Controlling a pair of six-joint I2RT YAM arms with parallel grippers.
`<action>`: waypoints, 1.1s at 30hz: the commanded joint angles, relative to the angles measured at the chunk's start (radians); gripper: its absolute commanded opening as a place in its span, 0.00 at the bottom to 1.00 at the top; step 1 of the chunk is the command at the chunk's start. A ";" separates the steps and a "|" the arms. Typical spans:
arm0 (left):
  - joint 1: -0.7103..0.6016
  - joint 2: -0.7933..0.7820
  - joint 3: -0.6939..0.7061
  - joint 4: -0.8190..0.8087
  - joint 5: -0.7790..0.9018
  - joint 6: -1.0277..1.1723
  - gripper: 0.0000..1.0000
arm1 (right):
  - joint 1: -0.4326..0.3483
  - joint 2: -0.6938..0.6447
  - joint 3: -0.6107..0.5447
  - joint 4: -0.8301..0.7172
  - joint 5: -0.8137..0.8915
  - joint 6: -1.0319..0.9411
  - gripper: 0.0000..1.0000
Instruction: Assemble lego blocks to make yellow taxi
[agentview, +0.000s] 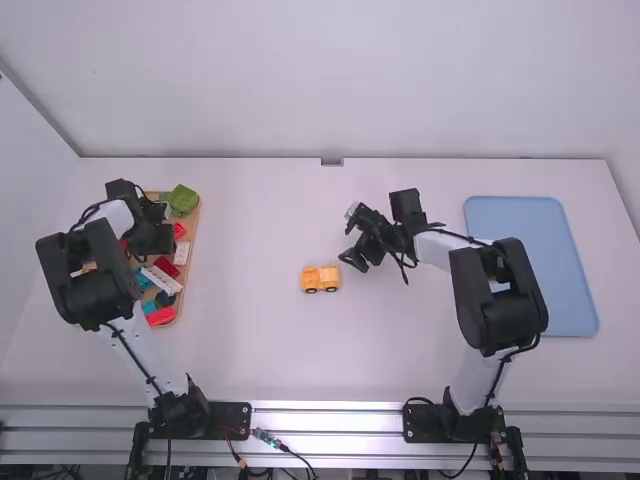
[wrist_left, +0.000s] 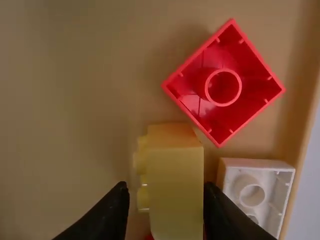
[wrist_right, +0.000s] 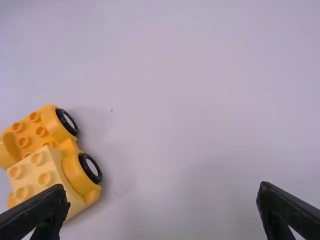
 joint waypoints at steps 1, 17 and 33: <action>0.000 0.000 -0.006 0.000 0.014 0.011 0.39 | -0.001 0.007 -0.008 -0.005 -0.006 0.005 0.99; 0.000 0.000 -0.022 0.059 0.015 0.014 0.38 | -0.001 0.007 -0.008 -0.016 -0.009 -0.003 0.99; 0.000 0.000 -0.075 0.126 0.014 0.013 0.31 | -0.001 0.007 -0.008 -0.017 -0.006 -0.003 0.99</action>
